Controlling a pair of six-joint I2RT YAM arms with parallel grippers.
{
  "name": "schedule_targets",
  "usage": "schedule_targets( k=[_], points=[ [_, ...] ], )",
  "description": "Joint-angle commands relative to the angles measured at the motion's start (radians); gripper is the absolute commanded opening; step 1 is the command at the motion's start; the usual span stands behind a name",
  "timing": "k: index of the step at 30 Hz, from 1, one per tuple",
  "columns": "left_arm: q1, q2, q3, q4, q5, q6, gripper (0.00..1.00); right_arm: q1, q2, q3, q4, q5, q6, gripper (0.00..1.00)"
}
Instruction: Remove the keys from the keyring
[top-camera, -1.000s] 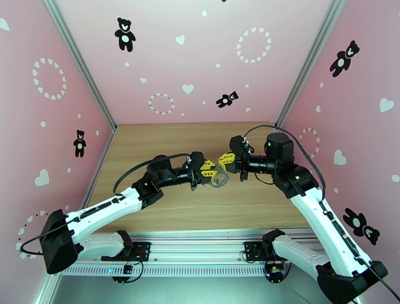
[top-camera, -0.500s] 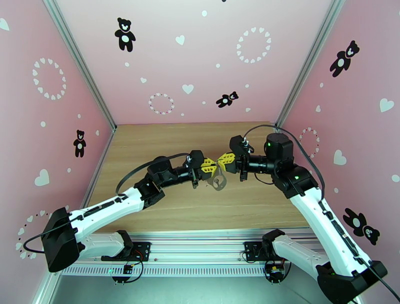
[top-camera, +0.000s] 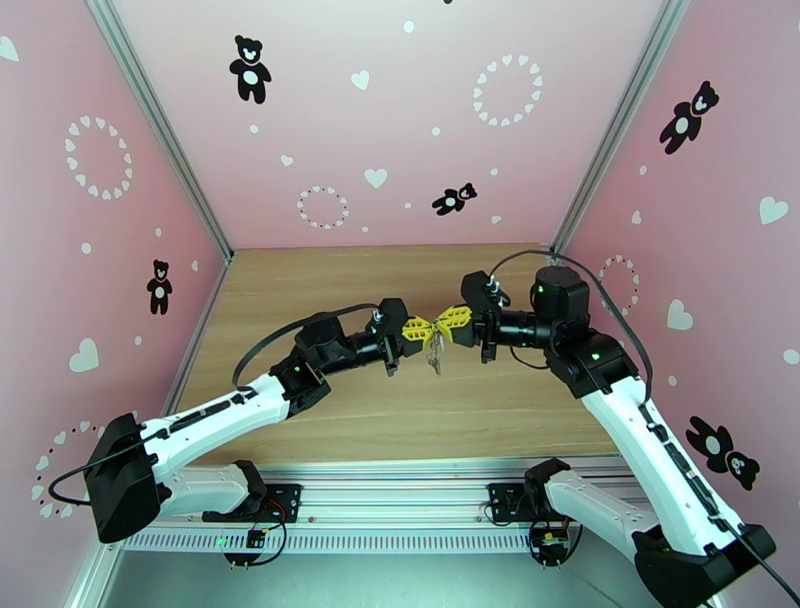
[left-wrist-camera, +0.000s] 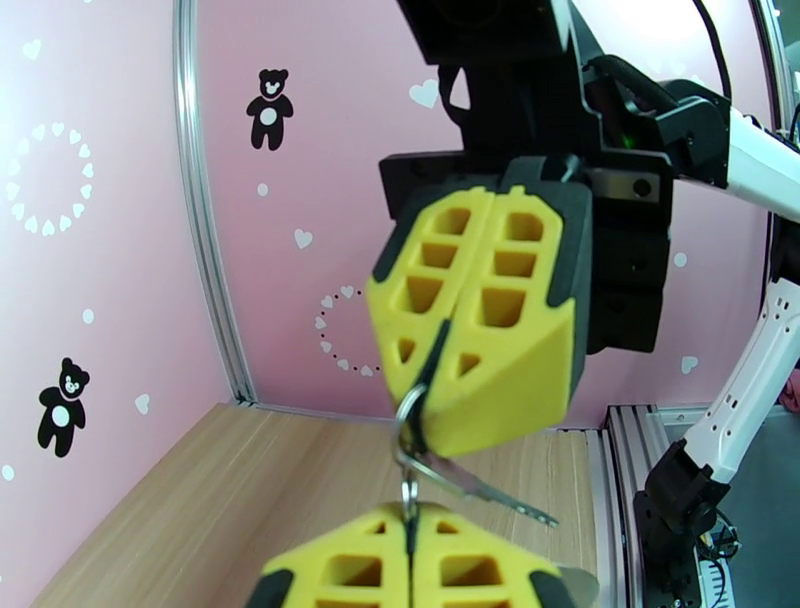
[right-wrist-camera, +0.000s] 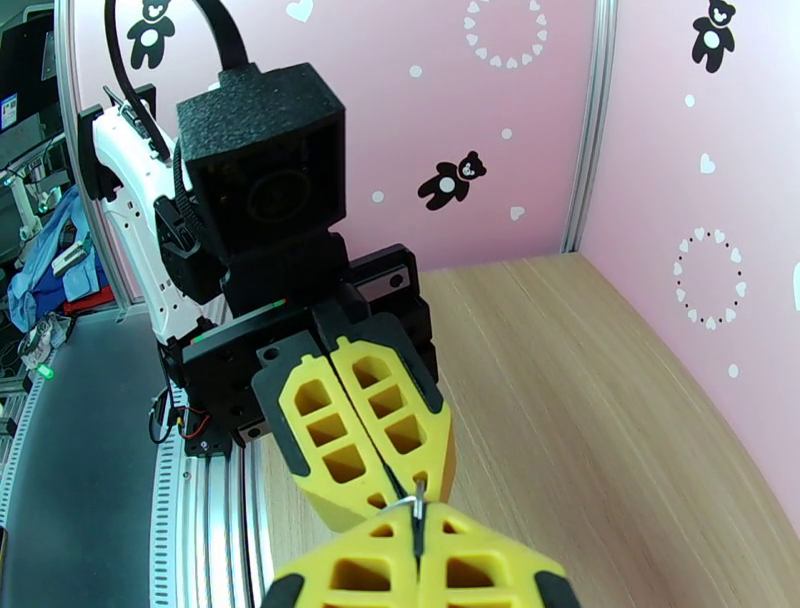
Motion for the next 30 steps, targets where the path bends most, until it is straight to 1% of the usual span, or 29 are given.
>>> schedule_targets(
  k=[1, 7, 14, 18, 21, 23, 26, 30],
  points=[
    [-0.004, 0.002, 0.049, -0.022, -0.022, -0.041, 0.03, 0.022, -0.011, 0.032, -0.045, 0.012, -0.044, 0.00],
    [-0.004, 0.001, 0.109, -0.112, -0.078, -0.052, 0.02, 0.116, 0.027, 0.061, -0.140, 0.106, -0.124, 0.00],
    [-0.001, -0.018, 0.147, -0.157, -0.107, -0.090, 0.05, 0.147, 0.059, 0.058, -0.170, 0.161, -0.155, 0.00],
    [0.000, -0.035, 0.115, -0.150, -0.118, -0.082, 0.15, 0.139, 0.057, 0.063, -0.117, 0.165, -0.122, 0.00],
    [0.001, -0.051, 0.075, -0.133, -0.106, -0.058, 0.24, 0.093, 0.070, 0.069, -0.073, 0.113, -0.066, 0.00],
    [0.001, -0.065, 0.048, -0.125, -0.097, -0.035, 0.27, 0.058, 0.071, 0.067, -0.046, 0.069, -0.031, 0.00],
    [0.002, -0.078, 0.037, -0.168, -0.095, 0.021, 0.32, 0.029, 0.064, 0.056, -0.016, 0.017, -0.005, 0.00],
    [0.002, -0.090, 0.012, -0.190, -0.037, 0.118, 0.37, -0.014, 0.066, 0.048, -0.010, -0.071, 0.020, 0.00]
  ],
)
